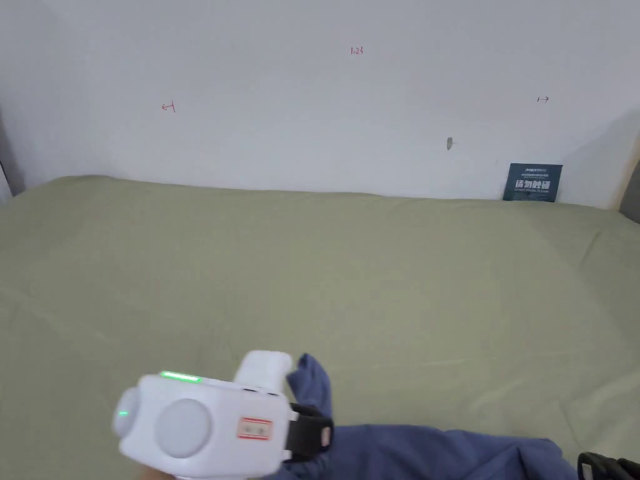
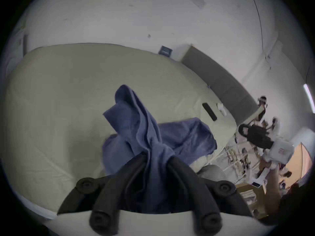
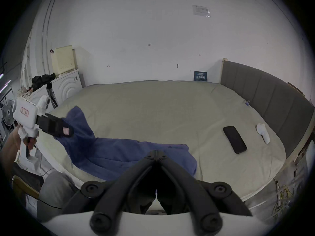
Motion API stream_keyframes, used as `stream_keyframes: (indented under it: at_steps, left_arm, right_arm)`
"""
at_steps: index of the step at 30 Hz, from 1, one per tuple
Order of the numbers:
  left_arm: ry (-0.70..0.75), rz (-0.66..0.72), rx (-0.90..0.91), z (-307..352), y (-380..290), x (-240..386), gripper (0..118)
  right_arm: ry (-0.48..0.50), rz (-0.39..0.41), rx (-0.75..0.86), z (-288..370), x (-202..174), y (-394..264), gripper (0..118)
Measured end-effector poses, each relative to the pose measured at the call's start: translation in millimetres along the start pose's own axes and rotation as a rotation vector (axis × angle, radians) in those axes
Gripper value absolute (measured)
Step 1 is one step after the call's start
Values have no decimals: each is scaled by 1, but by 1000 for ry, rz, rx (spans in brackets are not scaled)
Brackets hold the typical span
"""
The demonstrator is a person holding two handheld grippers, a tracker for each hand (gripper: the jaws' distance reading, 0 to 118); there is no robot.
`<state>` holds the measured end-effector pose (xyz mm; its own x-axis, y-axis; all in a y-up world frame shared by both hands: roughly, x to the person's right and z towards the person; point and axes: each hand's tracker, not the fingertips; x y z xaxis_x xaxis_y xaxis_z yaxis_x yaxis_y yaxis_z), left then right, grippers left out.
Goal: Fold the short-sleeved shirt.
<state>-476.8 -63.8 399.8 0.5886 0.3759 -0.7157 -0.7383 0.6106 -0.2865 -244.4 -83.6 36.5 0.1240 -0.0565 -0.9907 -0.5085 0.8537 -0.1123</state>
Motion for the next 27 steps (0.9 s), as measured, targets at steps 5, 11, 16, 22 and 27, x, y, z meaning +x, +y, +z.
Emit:
stream_keyframes:
  at_steps: [5,11,16,22,27]
  left_arm:
    - [-55,61,-88,-81,-12,15,22]
    - [-128,224,-146,-110,-46,-5,89]
    - [-243,378,47,-63,-56,-48,87]
    - [-206,456,66,-62,-68,-84,59]
    - [-220,379,-61,-109,-68,-48,1]
  right_arm:
    - [-17,-24,-16,2,14,-8,0]
    - [-26,-64,-20,2,17,-5,0]
    - [-2,-59,11,5,17,3,0]
    - [6,-21,46,12,10,11,0]
    - [16,-36,67,17,10,10,0]
